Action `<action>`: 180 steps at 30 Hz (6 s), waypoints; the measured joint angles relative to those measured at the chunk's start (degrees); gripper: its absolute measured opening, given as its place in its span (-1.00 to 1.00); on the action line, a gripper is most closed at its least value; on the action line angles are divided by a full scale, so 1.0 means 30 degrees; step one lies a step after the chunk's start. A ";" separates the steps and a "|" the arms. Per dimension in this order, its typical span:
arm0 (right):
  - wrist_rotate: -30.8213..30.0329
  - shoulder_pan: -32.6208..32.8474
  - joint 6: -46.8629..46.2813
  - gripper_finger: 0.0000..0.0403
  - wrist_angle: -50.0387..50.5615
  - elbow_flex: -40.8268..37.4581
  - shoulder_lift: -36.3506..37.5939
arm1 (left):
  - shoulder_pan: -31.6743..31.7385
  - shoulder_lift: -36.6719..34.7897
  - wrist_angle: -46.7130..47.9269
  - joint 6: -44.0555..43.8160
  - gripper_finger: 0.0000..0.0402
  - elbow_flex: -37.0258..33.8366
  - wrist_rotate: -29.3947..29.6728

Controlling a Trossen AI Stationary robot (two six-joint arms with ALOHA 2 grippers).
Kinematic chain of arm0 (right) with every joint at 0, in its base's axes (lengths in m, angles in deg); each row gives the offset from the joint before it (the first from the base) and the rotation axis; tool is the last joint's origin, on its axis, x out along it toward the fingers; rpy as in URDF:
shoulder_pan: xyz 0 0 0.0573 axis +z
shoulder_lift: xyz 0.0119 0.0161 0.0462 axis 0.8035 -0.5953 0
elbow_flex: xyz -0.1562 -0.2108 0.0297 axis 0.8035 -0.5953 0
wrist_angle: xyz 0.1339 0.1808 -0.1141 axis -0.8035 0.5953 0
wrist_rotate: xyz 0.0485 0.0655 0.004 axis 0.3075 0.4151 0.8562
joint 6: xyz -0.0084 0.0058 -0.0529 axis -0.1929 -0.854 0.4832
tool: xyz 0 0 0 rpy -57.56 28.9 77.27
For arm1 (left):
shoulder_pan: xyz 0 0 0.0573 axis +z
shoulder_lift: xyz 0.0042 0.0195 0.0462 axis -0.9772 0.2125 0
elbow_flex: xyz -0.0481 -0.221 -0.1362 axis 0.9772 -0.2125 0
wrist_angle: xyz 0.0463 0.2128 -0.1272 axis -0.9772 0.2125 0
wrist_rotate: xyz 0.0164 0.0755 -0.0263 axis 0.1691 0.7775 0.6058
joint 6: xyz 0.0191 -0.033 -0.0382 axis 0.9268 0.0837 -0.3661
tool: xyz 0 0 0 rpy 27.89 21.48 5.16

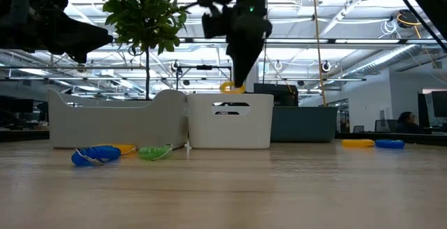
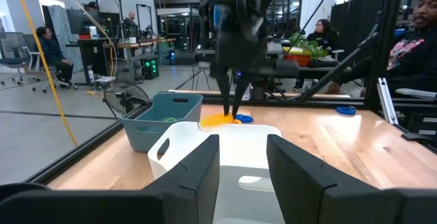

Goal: Sort spring keychains
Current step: Put the yellow spring keychain into the white bin

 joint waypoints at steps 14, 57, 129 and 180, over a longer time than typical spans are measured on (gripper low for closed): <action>0.0222 0.0154 -0.0951 -1.00 -0.0938 -0.0008 -0.2279 | 0.0000 0.0001 0.0000 0.0001 -0.35 0.0003 -0.0002; -0.0552 0.0546 -0.0973 -0.03 -0.2331 -0.1697 -0.1423 | 0.0000 -0.0002 0.0006 -0.0003 -0.35 0.0006 0.0007; -0.1212 -0.1016 -1.5533 0.05 -1.0117 -2.2623 1.1331 | 0.0000 0.0002 0.0003 0.0002 -0.35 0.0000 -0.0002; -0.1469 0.1806 -1.1403 -1.00 0.4991 -1.2468 1.1292 | 0.0000 0.0005 0.0000 0.0005 -0.35 0.0001 0.0002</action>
